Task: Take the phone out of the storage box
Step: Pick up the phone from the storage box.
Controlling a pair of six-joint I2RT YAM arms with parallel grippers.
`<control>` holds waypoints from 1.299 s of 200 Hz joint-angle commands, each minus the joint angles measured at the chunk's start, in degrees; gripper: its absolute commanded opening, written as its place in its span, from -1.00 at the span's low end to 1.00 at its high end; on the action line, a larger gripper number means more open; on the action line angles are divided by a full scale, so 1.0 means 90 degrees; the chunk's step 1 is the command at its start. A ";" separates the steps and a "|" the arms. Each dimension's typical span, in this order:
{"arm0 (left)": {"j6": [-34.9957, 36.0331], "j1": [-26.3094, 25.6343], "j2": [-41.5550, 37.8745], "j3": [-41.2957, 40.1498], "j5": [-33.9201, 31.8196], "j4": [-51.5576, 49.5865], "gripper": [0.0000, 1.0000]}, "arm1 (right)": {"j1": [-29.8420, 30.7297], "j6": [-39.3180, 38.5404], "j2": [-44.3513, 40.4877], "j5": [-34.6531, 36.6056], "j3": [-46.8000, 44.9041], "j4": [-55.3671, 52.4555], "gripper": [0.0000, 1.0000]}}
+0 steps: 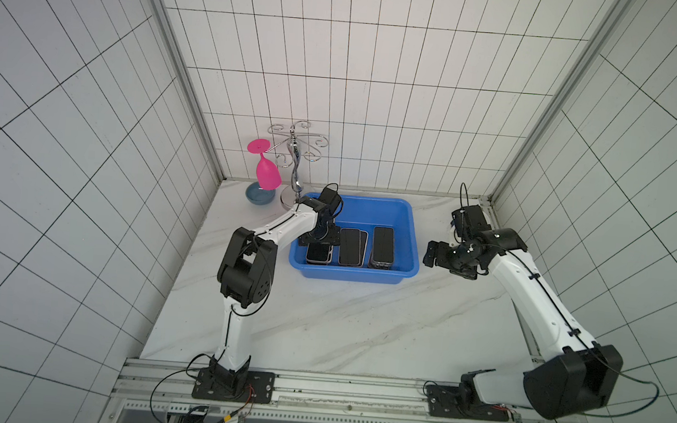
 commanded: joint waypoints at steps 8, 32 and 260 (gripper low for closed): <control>-0.0053 0.0075 -0.0399 -0.0156 0.0089 0.0189 0.84 | 0.0097 0.0036 -0.0034 -0.0024 -0.0175 -0.0061 0.85; -0.0061 0.0094 -0.0392 -0.0222 0.0070 0.0170 0.81 | 0.0104 0.0037 -0.0054 -0.0008 -0.0223 -0.0061 0.86; 0.0522 0.0047 -0.1076 0.0339 0.0797 -0.0257 -0.24 | 0.0162 -0.0071 0.1005 -0.0780 0.1379 -0.0003 0.84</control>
